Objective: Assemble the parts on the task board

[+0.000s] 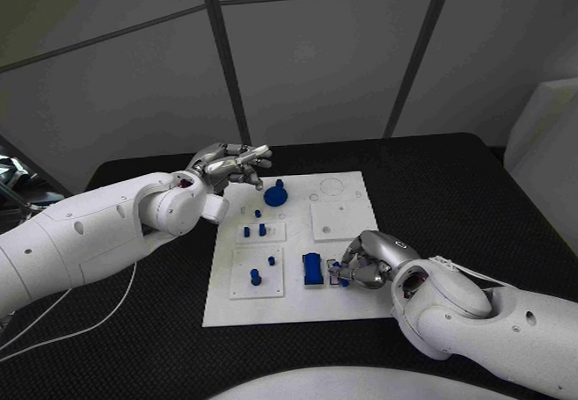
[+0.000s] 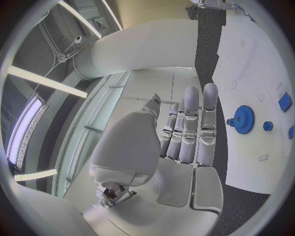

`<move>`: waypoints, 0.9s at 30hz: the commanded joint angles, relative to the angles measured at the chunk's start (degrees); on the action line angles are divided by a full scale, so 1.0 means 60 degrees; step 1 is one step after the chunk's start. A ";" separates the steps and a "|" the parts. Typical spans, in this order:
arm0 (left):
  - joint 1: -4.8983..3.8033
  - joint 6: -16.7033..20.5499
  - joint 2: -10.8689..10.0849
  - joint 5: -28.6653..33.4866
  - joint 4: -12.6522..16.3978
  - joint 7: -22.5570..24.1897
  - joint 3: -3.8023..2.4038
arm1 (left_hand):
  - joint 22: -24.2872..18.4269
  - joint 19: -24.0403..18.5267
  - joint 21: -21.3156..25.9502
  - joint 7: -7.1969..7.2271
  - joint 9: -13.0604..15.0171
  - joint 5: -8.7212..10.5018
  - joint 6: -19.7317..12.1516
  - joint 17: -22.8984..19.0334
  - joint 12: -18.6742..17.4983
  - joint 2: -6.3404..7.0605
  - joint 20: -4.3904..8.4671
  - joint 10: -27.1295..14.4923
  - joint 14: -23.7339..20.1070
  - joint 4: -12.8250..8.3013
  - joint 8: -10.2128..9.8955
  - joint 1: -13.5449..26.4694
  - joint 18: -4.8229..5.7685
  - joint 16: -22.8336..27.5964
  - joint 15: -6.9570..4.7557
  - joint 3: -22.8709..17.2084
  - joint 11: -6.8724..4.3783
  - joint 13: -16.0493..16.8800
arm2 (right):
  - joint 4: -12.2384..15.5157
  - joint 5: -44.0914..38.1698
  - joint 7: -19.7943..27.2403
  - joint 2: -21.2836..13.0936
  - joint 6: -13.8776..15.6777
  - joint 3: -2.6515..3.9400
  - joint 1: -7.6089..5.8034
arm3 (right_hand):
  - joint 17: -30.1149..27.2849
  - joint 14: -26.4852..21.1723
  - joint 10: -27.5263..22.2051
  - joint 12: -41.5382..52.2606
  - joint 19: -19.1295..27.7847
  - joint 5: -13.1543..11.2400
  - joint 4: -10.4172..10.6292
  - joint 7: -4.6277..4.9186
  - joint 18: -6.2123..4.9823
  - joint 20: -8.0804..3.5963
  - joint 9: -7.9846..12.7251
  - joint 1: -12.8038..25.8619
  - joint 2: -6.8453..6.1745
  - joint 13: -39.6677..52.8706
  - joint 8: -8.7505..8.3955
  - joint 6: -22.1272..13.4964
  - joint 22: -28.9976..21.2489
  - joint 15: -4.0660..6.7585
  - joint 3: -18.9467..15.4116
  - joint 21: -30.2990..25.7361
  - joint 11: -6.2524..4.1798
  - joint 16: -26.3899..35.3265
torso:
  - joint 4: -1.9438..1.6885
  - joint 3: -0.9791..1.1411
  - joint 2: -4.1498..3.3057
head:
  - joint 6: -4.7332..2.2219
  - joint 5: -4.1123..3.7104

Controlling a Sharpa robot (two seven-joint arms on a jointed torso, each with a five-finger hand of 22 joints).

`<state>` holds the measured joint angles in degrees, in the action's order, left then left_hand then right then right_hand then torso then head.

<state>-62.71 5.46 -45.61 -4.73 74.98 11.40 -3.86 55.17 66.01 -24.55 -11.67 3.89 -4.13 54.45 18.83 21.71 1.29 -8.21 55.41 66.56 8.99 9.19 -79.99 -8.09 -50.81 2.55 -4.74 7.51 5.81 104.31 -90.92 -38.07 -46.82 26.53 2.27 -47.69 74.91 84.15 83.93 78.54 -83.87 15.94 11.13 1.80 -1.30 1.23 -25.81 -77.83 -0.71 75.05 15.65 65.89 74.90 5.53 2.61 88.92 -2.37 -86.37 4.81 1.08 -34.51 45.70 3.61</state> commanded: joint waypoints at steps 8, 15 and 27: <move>-0.0017 -0.0110 -0.0006 0.0037 0.0016 -0.0028 -0.0007 | -0.0014 0.0040 0.0065 0.0009 -0.0006 -0.0014 -0.0078 -0.0016 0.0055 -0.0061 -0.0046 -0.0056 -0.0045 0.0010 0.0037 -0.0030 -0.0388 0.0028 0.0051 0.0044 -0.0001 0.0005 | 0.0068 0.0289 0.0132 -0.0052 0.0450 0.0008 -0.0010 | 0.1493 0.0784 0.0394 0.0105 -0.0926 -0.0106 0.0030 -0.0111 0.0181 -0.0070 -0.0079 -0.0123 0.0306 0.1249 0.0080 0.0170 0.2435 0.0068 0.0121 0.0066 -0.0074 -0.0053 | 0.0000 0.0001 -0.0004 | -0.0007 0.0006; -0.0017 -0.0138 0.0001 0.0037 0.0015 -0.0064 -0.0007 | -0.0014 0.0040 0.0065 0.0009 -0.0006 -0.0014 -0.0078 -0.0016 0.0055 -0.0061 -0.0046 -0.0056 -0.0045 0.0010 0.0037 -0.0030 -0.0388 0.0028 0.0051 0.0044 -0.0001 0.0005 | -0.0048 0.0496 0.0149 -0.0020 0.0358 0.0029 -0.0021 | 0.1541 0.0793 0.0443 0.0197 -0.0956 -0.0080 0.0224 -0.0124 0.0192 -0.0080 -0.0121 0.0157 0.0309 0.1320 0.0141 0.0217 0.2461 0.0075 0.0129 0.0102 -0.0084 -0.0080 | -0.0009 -0.0001 -0.0003 | -0.0005 0.0001; -0.0017 -0.0186 -0.0006 0.0037 0.0027 -0.0117 -0.0007 | -0.0019 0.0039 0.0069 0.0007 -0.0006 -0.0014 -0.0086 -0.0020 0.0063 -0.0068 -0.0047 -0.0066 -0.0049 0.0014 0.0041 -0.0031 -0.0388 0.0029 0.0053 0.0057 0.0001 0.0005 | -0.0227 0.0811 0.0112 0.0123 -0.0195 0.0039 -0.0059 | 0.1589 0.0801 0.0516 0.0357 -0.0966 -0.0110 0.0509 -0.0148 0.0196 -0.0093 -0.0179 0.0576 0.0286 0.1442 0.0229 0.0295 0.2470 0.0089 0.0070 0.0114 -0.0102 -0.0107 | -0.0010 -0.0008 0.0001 | 0.0039 0.0005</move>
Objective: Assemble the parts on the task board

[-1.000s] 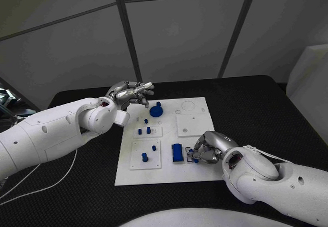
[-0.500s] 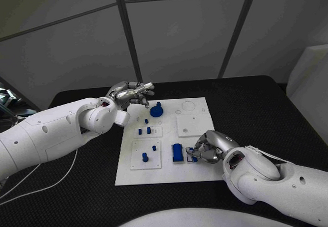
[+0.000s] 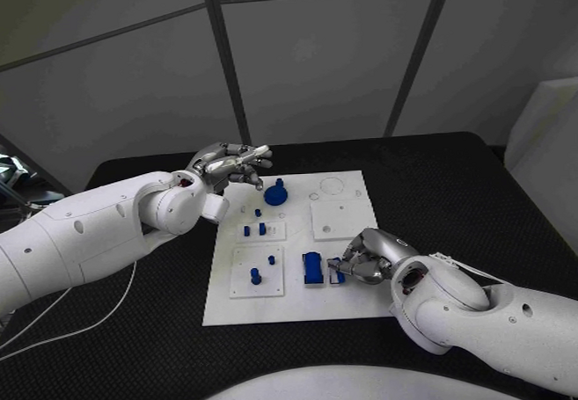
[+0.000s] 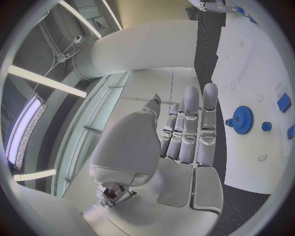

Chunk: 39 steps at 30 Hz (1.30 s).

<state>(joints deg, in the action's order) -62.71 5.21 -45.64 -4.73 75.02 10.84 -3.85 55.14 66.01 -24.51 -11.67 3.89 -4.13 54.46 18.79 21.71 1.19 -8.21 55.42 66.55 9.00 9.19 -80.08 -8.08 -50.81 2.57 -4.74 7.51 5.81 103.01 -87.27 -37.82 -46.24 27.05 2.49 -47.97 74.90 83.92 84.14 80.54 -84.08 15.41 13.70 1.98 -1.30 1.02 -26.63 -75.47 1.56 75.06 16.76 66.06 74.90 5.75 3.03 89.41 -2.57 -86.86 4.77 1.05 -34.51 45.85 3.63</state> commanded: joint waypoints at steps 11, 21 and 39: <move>-0.0018 -0.0176 -0.0006 0.0037 0.0019 -0.0074 -0.0007 | -0.0015 0.0039 0.0063 0.0007 -0.0006 -0.0014 -0.0086 -0.0012 0.0063 -0.0052 -0.0047 -0.0067 -0.0047 0.0014 0.0041 -0.0015 -0.0388 0.0029 0.0050 0.0057 0.0002 0.0005 | -0.0025 0.0252 0.0100 0.0084 -0.0213 0.0003 -0.0016 | 0.1594 0.0839 0.0487 0.0036 -0.0932 -0.0027 0.0118 -0.0181 0.0197 -0.0062 -0.0050 0.0235 -0.0087 0.1452 0.0054 0.0272 0.2470 0.0057 -0.0003 0.0033 -0.0071 -0.0028 | 0.0006 0.0004 0.0002 | 0.0021 0.0032; -0.0018 -0.0193 0.0004 0.0037 0.0017 -0.0097 -0.0006 | -0.0018 0.0037 0.0066 0.0005 -0.0007 -0.0014 -0.0094 -0.0015 0.0066 -0.0052 -0.0048 -0.0077 -0.0051 0.0016 0.0042 -0.0015 -0.0388 0.0030 0.0052 0.0067 0.0004 0.0004 | -0.0066 0.0255 0.0085 0.0094 -0.0332 0.0003 -0.0018 | 0.1587 0.0837 0.0487 0.0023 -0.0926 -0.0078 0.0211 -0.0181 0.0194 -0.0068 -0.0072 0.0403 -0.0200 0.1453 0.0075 0.0264 0.2465 0.0060 -0.0084 0.0026 -0.0072 -0.0023 | 0.0002 0.0003 0.0002 | 0.0009 0.0016; -0.0018 -0.0183 -0.0013 0.0037 0.0016 -0.0109 -0.0004 | -0.0022 0.0034 0.0071 0.0001 -0.0008 -0.0014 -0.0104 -0.0019 0.0070 -0.0056 -0.0050 -0.0090 -0.0058 0.0018 0.0043 -0.0017 -0.0387 0.0033 0.0054 0.0077 0.0007 0.0003 | 0.0102 0.0020 0.1082 -0.0254 0.0932 0.0002 -0.0019 | 0.1071 0.0723 -0.0026 -0.1181 -0.0616 -0.0090 0.0397 0.0270 0.0084 0.0117 0.0117 0.1082 -0.0984 0.0751 -0.0479 -0.0775 0.2217 -0.0216 -0.1296 -0.0352 0.0297 0.0288 | 0.0006 0.0002 0.0007 | -0.0007 0.0016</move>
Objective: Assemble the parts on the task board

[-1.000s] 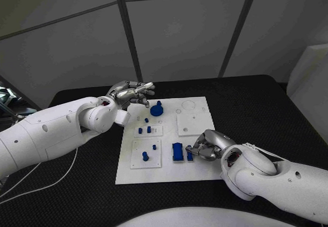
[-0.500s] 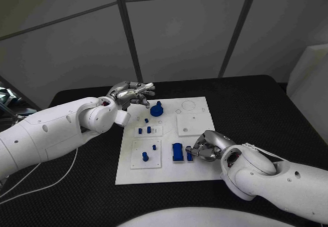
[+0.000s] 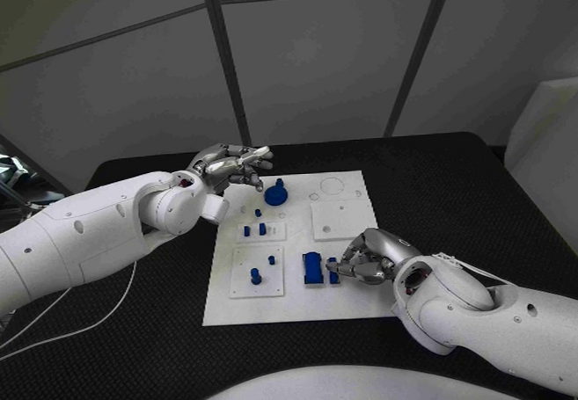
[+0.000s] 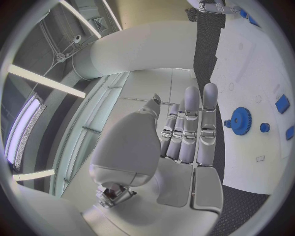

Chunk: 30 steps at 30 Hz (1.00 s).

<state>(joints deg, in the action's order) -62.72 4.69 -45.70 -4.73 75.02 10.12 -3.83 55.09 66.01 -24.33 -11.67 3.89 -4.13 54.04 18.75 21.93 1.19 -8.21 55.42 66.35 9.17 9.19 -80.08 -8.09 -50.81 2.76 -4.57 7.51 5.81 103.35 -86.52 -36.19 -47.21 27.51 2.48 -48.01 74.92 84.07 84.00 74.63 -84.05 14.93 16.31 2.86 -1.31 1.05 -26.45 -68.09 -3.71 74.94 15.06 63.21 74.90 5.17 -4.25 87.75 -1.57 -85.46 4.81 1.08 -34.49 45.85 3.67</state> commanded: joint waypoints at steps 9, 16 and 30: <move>-0.0017 -0.0086 -0.0006 0.0037 0.0013 0.0017 -0.0005 | -0.0013 0.0034 0.0040 0.0002 -0.0008 -0.0014 -0.0034 -0.0013 0.0033 -0.0056 -0.0050 -0.0091 -0.0026 -0.0011 0.0043 -0.0017 -0.0387 0.0033 0.0022 0.0049 0.0007 0.0003 | 0.0085 -0.0043 0.2196 -0.0419 0.0976 -0.0003 -0.0014 | 0.1060 0.0704 -0.0211 -0.0441 -0.0556 0.0288 -0.0652 0.0635 0.0059 0.0502 0.0639 -0.1810 0.0186 0.0618 -0.1115 -0.1199 0.2167 -0.0494 -0.0003 -0.0163 0.0561 0.0070 | 0.0006 -0.0001 -0.0008 | -0.0015 0.0018; -0.0016 -0.0090 0.0000 0.0037 0.0015 0.0017 -0.0004 | -0.0013 0.0034 0.0040 0.0002 -0.0008 -0.0014 -0.0034 -0.0013 0.0033 -0.0056 -0.0050 -0.0091 -0.0026 -0.0011 0.0043 -0.0017 -0.0387 0.0033 0.0022 0.0049 0.0007 0.0003 | 0.0011 -0.0169 0.2758 -0.0406 0.0539 -0.0009 -0.0011 | 0.1126 0.0713 -0.0274 -0.0419 -0.0567 0.0001 -0.1221 0.0813 0.0062 0.0614 0.1197 -0.2930 0.0558 0.0619 -0.1579 -0.1282 0.2180 -0.0610 0.0698 -0.0151 0.0694 0.0030 | -0.0009 0.0005 -0.0009 | -0.0002 0.0007; -0.0016 -0.0093 -0.0007 0.0037 0.0020 0.0016 -0.0002 | -0.0013 0.0034 0.0040 0.0002 -0.0008 -0.0014 -0.0034 -0.0013 0.0033 -0.0056 -0.0050 -0.0091 -0.0026 -0.0011 0.0043 -0.0017 -0.0387 0.0033 0.0022 0.0049 0.0007 0.0003 | -0.0177 -0.0156 0.3109 -0.0285 -0.0232 -0.0013 -0.0007 | 0.1225 0.0726 -0.0234 -0.0244 -0.0621 0.1437 -0.1285 0.0812 0.0081 0.0644 0.2229 -0.3001 0.0418 0.0682 -0.1927 -0.0975 0.2231 -0.0617 0.1983 -0.0084 0.0686 -0.0030 | 0.0000 -0.0004 -0.0004 | 0.0042 0.0036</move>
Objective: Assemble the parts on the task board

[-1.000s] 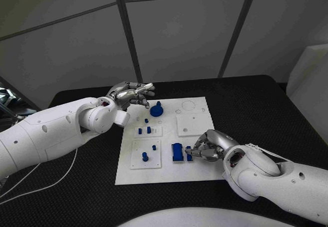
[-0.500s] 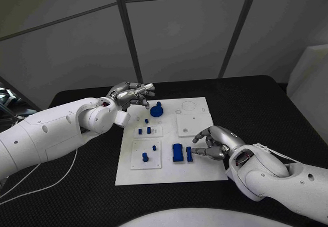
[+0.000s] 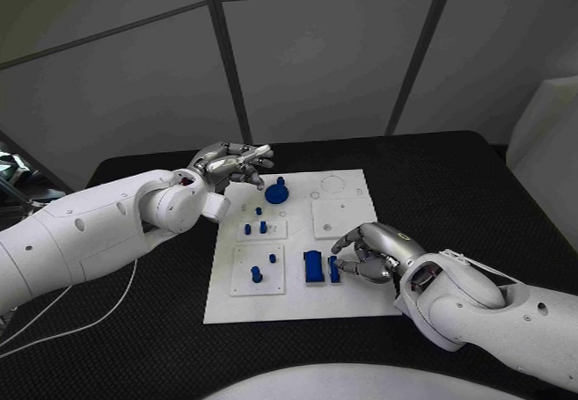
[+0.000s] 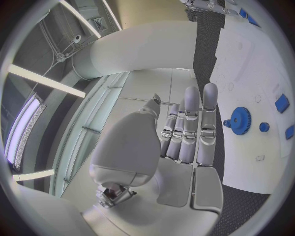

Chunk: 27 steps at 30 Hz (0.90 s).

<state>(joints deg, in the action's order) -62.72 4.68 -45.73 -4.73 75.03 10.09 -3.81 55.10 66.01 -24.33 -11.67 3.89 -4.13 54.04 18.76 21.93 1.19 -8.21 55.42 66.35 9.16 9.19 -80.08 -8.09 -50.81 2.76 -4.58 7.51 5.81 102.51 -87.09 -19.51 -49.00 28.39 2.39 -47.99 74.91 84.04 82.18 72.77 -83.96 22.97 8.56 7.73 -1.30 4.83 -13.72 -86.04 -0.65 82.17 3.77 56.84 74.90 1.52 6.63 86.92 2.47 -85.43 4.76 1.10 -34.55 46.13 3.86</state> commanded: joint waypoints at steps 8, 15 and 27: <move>-0.0016 -0.0090 -0.0008 0.0037 0.0020 0.0016 -0.0006 | -0.0015 0.0034 0.0040 0.0002 -0.0008 -0.0014 -0.0035 -0.0014 0.0034 -0.0056 -0.0050 -0.0091 -0.0026 -0.0010 0.0043 -0.0017 -0.0387 0.0033 0.0022 0.0049 0.0008 0.0003 | -0.0139 -0.0052 0.0260 0.0055 -0.0573 0.0001 -0.0010 | 0.1249 0.0734 0.0100 0.0136 -0.0649 0.0150 0.0074 0.0008 0.0086 0.0024 0.0501 0.0296 -0.0305 -0.0502 -0.0038 0.0196 0.2244 -0.0020 0.0821 0.0069 0.0024 -0.0049 | 0.0002 0.0000 -0.0002 | 0.0023 0.0016; -0.0016 -0.0090 -0.0009 0.0037 0.0016 0.0011 -0.0006 | -0.0015 0.0034 0.0040 0.0002 -0.0008 -0.0014 -0.0035 -0.0014 0.0034 -0.0056 -0.0050 -0.0091 -0.0026 -0.0010 0.0043 -0.0017 -0.0387 0.0033 0.0022 0.0049 0.0008 0.0003 | -0.0177 -0.0050 0.0220 0.0093 -0.0726 0.0002 -0.0010 | 0.1251 0.0734 0.0117 0.0175 -0.0657 0.0080 0.0087 0.0019 0.0088 0.0031 0.0645 0.0443 -0.0387 -0.0486 -0.0027 0.0261 0.2252 -0.0028 0.1060 0.0078 0.0035 -0.0050 | 0.0006 -0.0004 0.0002 | 0.0039 0.0013; -0.0016 -0.0094 -0.0015 0.0037 0.0017 0.0001 -0.0005 | -0.0015 0.0034 0.0040 0.0002 -0.0008 -0.0014 -0.0035 -0.0014 0.0034 -0.0056 -0.0050 -0.0091 -0.0026 -0.0010 0.0043 -0.0017 -0.0387 0.0033 0.0022 0.0049 0.0008 0.0003 | -0.0265 -0.0098 0.0027 0.0162 -0.0530 0.0003 -0.0010 | 0.1265 0.0737 0.0168 0.0285 -0.0673 -0.1402 0.0124 0.0051 0.0094 0.0052 0.0995 0.0956 -0.0551 -0.0443 -0.0051 0.0413 0.2267 -0.0056 0.1357 0.0095 0.0072 -0.0060 | 0.0011 -0.0006 0.0010 | 0.0040 0.0028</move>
<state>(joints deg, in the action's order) -62.72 4.67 -45.78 -4.73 75.03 10.05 -3.79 55.11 66.01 -24.33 -11.67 3.89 -4.13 54.04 18.77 21.92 1.19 -8.21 55.42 66.35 9.16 9.19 -80.08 -8.09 -50.81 2.76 -4.58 7.51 5.81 100.90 -87.24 -18.95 -48.11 24.95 2.53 -48.13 74.91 84.04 83.38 74.33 -83.96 15.26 9.23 7.97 -1.30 4.82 -7.94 -80.79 -4.07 74.91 3.72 59.85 74.90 1.53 14.60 87.16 2.54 -85.53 4.80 1.08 -34.52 46.44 4.00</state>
